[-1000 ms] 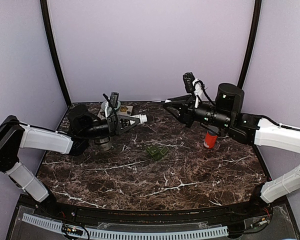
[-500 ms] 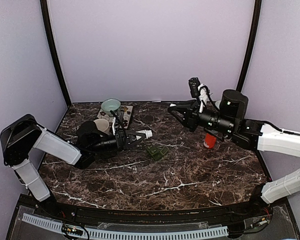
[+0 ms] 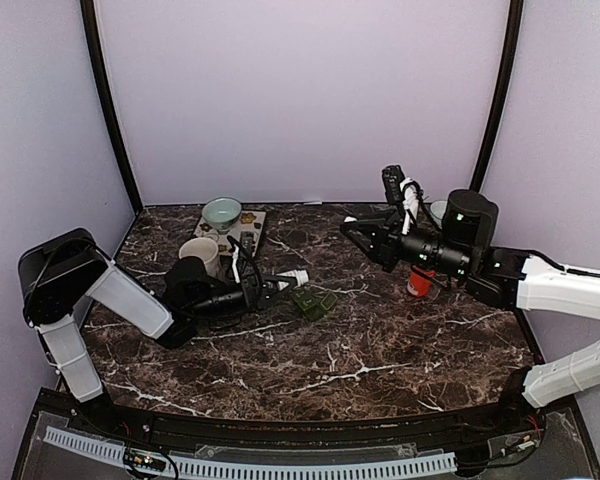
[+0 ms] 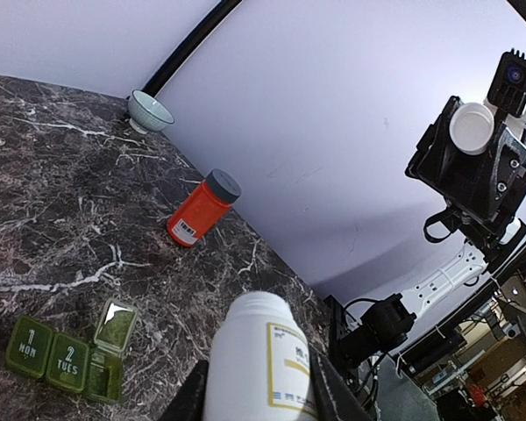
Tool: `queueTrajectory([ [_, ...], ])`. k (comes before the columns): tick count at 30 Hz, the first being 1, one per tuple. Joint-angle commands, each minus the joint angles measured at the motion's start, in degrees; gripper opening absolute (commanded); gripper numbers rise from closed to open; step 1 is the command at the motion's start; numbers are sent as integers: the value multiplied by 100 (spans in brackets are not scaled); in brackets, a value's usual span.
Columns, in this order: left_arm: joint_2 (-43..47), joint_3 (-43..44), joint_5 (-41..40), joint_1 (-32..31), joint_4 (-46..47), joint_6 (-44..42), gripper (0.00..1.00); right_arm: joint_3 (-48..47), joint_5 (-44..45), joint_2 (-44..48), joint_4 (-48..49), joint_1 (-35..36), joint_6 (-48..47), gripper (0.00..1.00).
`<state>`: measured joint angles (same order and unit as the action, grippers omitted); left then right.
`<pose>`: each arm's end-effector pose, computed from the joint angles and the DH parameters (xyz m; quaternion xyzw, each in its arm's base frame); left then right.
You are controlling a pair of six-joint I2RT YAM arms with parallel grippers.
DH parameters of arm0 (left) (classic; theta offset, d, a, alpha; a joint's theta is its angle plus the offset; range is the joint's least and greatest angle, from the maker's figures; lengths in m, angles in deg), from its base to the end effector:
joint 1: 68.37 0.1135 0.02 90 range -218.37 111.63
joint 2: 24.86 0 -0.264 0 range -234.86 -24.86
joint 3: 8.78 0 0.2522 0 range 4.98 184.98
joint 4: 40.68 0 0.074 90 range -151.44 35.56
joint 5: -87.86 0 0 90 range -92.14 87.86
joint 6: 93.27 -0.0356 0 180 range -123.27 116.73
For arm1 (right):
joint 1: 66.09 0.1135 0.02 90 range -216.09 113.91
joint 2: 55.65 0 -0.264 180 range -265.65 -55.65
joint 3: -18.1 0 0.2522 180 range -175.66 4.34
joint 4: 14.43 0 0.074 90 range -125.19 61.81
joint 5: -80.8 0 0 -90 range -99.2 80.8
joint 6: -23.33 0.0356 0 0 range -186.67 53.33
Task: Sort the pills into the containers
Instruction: Pour the pill into the compartment of the pill container.
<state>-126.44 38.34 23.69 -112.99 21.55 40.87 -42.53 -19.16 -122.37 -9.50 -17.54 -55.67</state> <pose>0.2202 -0.2391 0.1812 0.1711 0.6402 -0.6186 0.4220 0.1777 0.2106 0.3270 -0.2865 0.6541 0.4001 0.5744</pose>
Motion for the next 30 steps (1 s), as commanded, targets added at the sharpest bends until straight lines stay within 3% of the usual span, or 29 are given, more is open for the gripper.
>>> queueTrajectory([
  [1,-107,-95,-388,-128,215,-133,0,87,99,165,301,-60,77,12],
  [12,-769,-49,-447,-256,717,-51,0,252,108,260,336,-82,121,12],
  [30,-1209,43,-577,-328,723,-81,0,358,131,339,344,-98,139,11],
])
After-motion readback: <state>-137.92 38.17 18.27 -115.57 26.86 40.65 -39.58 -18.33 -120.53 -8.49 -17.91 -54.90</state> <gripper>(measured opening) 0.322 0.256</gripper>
